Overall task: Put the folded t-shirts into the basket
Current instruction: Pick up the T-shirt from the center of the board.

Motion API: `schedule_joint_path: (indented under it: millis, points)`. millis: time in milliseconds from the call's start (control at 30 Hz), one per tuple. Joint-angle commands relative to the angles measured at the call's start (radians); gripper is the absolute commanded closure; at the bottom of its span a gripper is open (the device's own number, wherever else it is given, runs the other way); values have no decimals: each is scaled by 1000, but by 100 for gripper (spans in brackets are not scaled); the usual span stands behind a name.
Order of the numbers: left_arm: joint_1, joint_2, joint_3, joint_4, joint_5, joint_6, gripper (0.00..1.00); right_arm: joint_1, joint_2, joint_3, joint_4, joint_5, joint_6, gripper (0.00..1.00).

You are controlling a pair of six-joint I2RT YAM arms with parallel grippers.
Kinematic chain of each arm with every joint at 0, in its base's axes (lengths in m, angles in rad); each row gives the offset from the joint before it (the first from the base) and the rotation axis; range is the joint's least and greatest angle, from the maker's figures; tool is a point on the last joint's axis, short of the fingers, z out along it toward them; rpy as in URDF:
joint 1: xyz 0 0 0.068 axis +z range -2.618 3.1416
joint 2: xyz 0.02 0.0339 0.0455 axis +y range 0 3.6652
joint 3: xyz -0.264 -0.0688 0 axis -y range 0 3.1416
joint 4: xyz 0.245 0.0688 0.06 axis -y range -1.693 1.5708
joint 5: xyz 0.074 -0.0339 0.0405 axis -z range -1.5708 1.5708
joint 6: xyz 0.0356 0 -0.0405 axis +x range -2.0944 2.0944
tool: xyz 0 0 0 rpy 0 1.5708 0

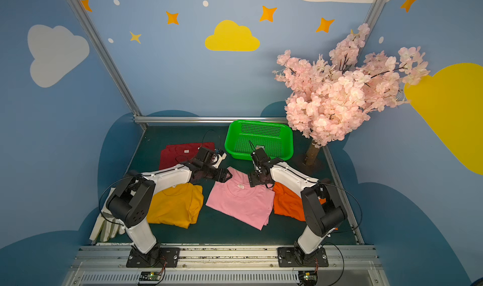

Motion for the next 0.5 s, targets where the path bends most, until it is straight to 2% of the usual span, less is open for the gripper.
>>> schedule_joint_path:
  millis: [0,267,467]
  points:
    - [0,73,72,-87,-48,68,18,-7,-68,-24,-34,-12,28,20]
    - [-28,189,150,-116,-91,101,18,-8,-86,-53,-40,-26,35,20]
    - [-43,169,83,-100,-90,93,46,-9,-104,-74,-40,-35,44,20]
